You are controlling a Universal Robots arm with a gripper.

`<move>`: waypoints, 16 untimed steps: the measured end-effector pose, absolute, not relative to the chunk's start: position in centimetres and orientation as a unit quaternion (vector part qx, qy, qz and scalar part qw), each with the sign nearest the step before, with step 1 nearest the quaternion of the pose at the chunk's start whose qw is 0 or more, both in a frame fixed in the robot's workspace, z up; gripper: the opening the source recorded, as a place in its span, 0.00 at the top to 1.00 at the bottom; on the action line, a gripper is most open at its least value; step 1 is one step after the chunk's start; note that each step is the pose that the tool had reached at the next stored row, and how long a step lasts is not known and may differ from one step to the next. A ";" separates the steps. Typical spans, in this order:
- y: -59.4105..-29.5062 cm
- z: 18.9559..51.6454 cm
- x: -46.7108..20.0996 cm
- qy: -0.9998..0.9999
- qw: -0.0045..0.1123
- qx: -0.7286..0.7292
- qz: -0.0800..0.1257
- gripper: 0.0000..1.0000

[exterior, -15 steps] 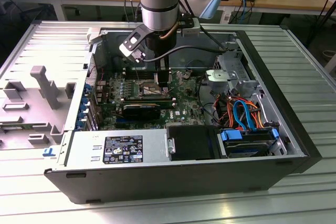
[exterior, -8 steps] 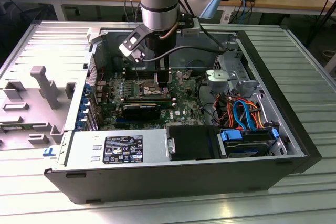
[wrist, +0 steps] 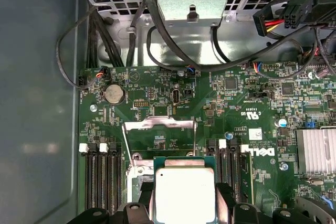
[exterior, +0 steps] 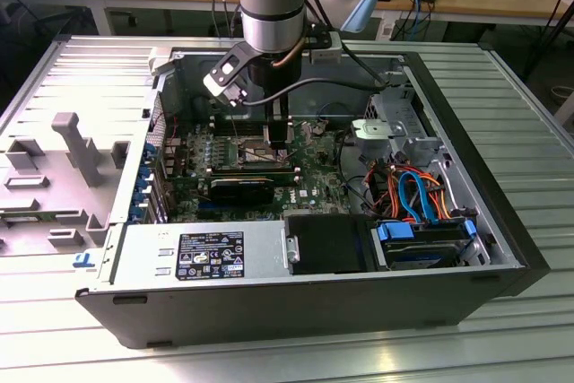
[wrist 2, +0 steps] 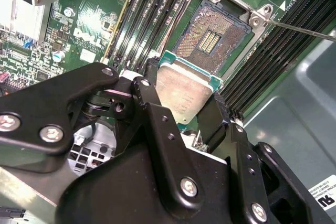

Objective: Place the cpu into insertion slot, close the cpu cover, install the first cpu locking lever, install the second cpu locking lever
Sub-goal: 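Place the cpu into insertion slot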

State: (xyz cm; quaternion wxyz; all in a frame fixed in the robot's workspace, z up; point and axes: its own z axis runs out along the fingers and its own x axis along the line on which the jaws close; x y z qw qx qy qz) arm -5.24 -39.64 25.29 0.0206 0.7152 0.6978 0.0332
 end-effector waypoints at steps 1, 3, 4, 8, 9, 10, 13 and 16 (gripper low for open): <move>-39.6 25.3 -5.2 0.697 0.021 0.716 0.033 0.45; -39.6 25.3 -5.2 0.696 0.021 0.717 0.033 0.45; -39.6 25.3 -5.2 0.696 0.021 0.717 0.033 0.45; -39.6 25.3 -5.2 0.694 0.021 0.719 0.033 0.45; -39.6 25.3 -5.2 0.693 0.021 0.720 0.033 0.45; -39.6 25.3 -5.2 0.693 0.021 0.720 0.033 0.45; -39.6 25.3 -5.2 0.691 0.021 0.722 0.033 0.45; -39.6 25.3 -5.2 0.690 0.021 0.723 0.033 0.45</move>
